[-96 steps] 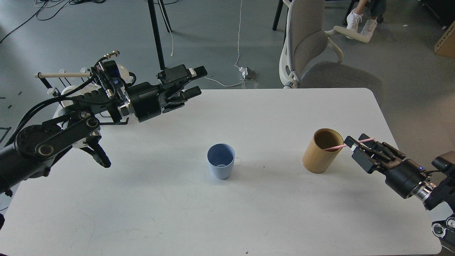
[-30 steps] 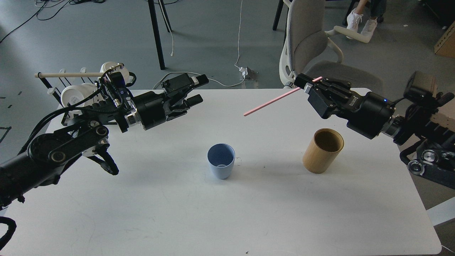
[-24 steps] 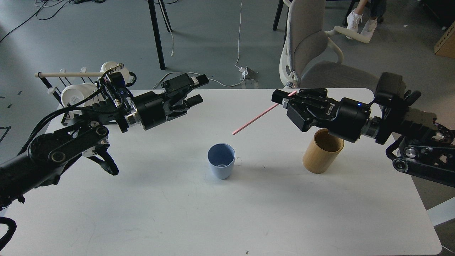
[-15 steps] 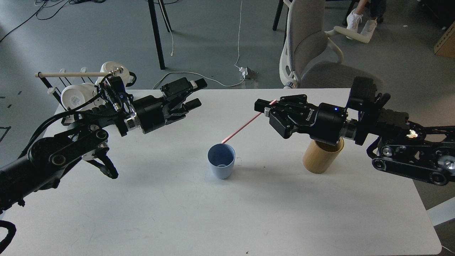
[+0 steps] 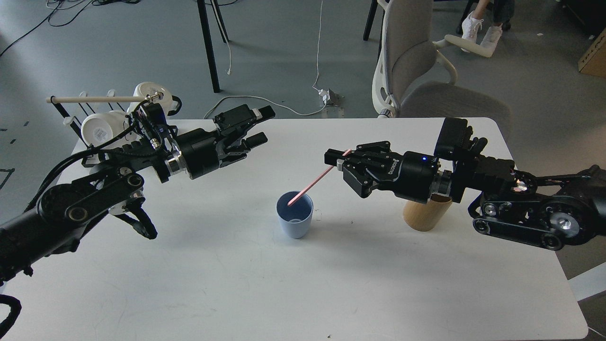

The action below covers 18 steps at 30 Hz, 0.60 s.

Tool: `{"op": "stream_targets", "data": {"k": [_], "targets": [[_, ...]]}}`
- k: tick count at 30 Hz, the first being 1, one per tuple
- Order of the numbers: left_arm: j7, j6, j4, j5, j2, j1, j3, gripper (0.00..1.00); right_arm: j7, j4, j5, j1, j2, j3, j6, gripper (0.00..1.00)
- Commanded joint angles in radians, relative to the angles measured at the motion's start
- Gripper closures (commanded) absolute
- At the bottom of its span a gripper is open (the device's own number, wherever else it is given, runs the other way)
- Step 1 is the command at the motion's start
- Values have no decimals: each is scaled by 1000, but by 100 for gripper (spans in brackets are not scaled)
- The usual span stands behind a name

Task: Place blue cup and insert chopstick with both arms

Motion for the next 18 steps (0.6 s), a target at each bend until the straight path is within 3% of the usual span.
{"op": "stream_targets", "data": {"k": [1, 3, 9, 12, 18], "targets": [[0, 0, -1, 0, 0, 0, 0, 4, 0, -27, 3, -12, 30, 1, 0, 76], [0, 0, -1, 0, 1, 0, 0, 4, 0, -34, 5, -16, 42, 3, 0, 62], [0, 0, -1, 0, 1, 0, 0, 4, 0, -29, 19, -26, 59, 26, 0, 48], [0, 0, -1, 0, 1, 0, 0, 4, 0, -9, 103, -28, 54, 99, 0, 26], [0, -2, 7, -29, 1, 0, -12, 4, 0, 78, 388, -32, -22, 263, 0, 17]]}}
